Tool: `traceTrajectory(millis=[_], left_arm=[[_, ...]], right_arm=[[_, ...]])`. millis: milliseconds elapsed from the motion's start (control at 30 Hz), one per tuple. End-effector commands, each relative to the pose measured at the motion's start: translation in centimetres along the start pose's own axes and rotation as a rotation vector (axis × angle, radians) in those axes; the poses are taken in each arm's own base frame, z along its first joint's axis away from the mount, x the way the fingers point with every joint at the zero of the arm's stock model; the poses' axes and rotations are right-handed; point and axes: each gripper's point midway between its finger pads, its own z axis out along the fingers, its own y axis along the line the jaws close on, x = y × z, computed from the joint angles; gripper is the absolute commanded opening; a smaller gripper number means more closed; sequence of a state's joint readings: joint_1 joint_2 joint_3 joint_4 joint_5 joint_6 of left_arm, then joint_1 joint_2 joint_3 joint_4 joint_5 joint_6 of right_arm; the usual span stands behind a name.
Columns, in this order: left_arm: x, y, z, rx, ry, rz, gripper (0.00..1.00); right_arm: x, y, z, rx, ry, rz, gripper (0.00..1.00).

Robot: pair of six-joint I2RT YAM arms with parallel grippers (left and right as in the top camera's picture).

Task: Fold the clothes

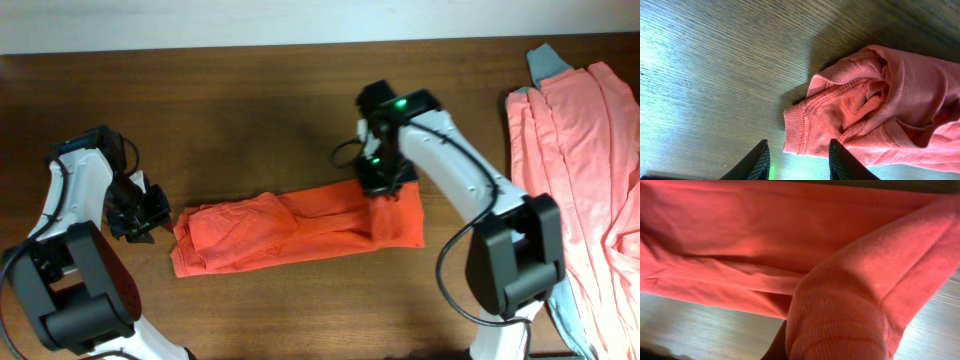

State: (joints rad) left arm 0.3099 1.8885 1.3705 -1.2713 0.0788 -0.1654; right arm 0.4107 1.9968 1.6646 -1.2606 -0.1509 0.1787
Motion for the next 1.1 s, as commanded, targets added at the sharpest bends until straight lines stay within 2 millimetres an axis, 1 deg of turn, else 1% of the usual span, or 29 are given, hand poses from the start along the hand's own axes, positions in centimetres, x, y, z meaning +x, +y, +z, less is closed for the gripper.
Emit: traceTrajectory(millis=[0, 33, 200, 333, 400, 500, 667, 833, 900, 1000, 1067], left_arm=[[-0.2, -0.2, -0.9, 0.017, -0.029, 0.0, 0.38], [-0.2, -0.2, -0.9, 0.017, -0.029, 0.0, 0.38], [-0.2, -0.2, -0.9, 0.017, -0.029, 0.0, 0.38], [-0.3, -0.2, -0.9, 0.017, -0.03, 0.0, 0.39], [-0.3, -0.2, -0.9, 0.017, -0.03, 0.0, 0.38], [-0.3, -0.2, -0.9, 0.017, -0.03, 0.0, 0.38], [-0.3, -0.2, -0.9, 0.017, -0.03, 0.0, 0.38], [-0.3, -0.2, -0.9, 0.018, -0.031, 0.0, 0.38], [-0.3, -0.2, -0.9, 0.018, -0.031, 0.0, 0.39], [-0.3, -0.2, -0.9, 0.018, -0.03, -0.001, 0.39], [-0.3, -0.2, -0.9, 0.017, -0.03, 0.0, 0.38]], right_arm=[[-0.5, 2.0, 1.9, 0.01, 0.014, -0.01, 0.04], [-0.4, 2.7, 2.5, 0.011, 0.02, -0.029, 0.04], [-0.5, 4.7, 4.2, 0.013, 0.026, -0.084, 0.04], [-0.9, 5.5, 5.4, 0.009, 0.021, -0.102, 0.04], [-0.9, 5.6, 5.6, 0.008, 0.023, -0.105, 0.04], [-1.3, 6.5, 5.8, -0.002, 0.002, -0.133, 0.05], [-1.2, 8.0, 5.9, -0.035, -0.007, -0.158, 0.05], [-1.1, 9.9, 5.8, -0.13, -0.004, -0.165, 0.05], [-1.3, 10.5, 5.7, -0.161, -0.01, -0.137, 0.05], [-1.7, 11.7, 5.4, -0.228, -0.025, -0.147, 0.05], [-1.9, 11.8, 5.4, -0.233, -0.028, -0.129, 0.05]])
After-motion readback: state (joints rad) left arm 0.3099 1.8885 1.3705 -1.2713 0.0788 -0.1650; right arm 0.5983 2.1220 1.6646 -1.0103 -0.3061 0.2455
